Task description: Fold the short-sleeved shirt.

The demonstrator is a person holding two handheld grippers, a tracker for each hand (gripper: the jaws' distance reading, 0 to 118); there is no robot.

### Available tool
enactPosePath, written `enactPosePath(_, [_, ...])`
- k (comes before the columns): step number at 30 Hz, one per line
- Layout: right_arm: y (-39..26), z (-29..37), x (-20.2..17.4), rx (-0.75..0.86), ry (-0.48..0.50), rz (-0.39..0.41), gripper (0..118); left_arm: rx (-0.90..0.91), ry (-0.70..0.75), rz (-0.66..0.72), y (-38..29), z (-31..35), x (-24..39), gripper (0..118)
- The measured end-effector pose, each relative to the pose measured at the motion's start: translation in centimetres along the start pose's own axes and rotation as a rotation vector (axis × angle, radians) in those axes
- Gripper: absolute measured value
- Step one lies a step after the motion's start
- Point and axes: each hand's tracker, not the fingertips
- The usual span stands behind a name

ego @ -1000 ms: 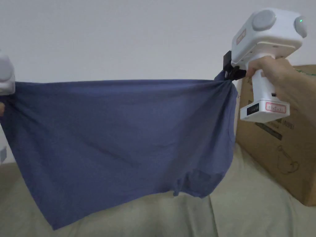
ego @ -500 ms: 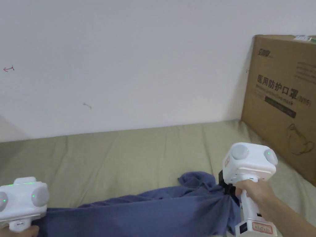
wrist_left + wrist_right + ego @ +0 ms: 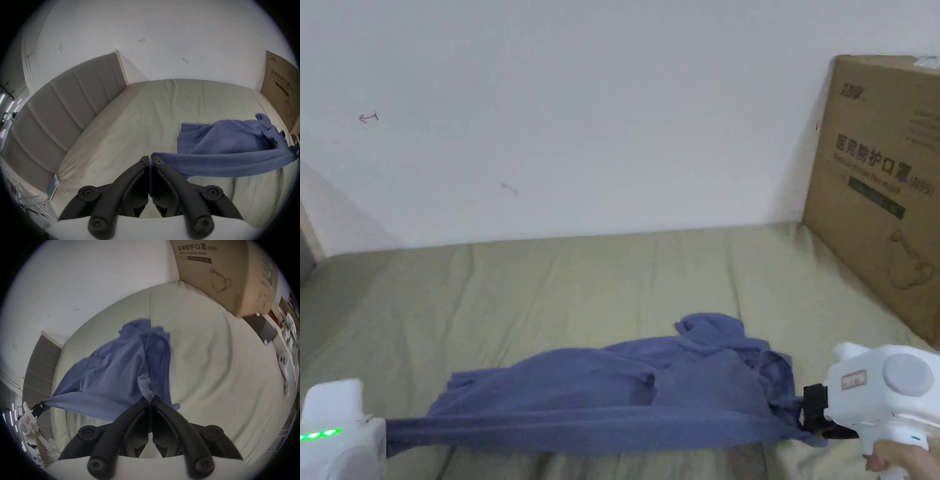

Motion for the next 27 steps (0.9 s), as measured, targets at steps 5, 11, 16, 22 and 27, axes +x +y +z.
enactPosePath(5, [-10.8, 5.4, 3.1, -0.052, -0.036, 0.007, 1, -0.007, -0.010, -0.003, -8.1, 7.7, -3.6, 1])
enactPosePath(11, [-20.7, 10.2, 5.5, -0.084, -0.049, 0.019, 1, -0.105, -0.025, 0.006, -15.6, 12.5, -6.2, 1])
enactPosePath(16, [-24.1, 11.0, 6.0, -0.076, -0.072, 0.029, 1, -0.143, -0.047, 0.040, -19.5, 14.7, -7.8, 1])
enactPosePath(22, [-24.2, 10.9, 4.9, -0.007, -0.156, 0.061, 38, -0.178, -0.064, -0.024, -20.1, 14.8, -7.5, 65])
enactPosePath(27, [-25.6, 13.2, 3.5, 0.061, -0.203, 0.140, 75, -0.169, -0.141, 0.048, -19.9, 17.1, -8.4, 103])
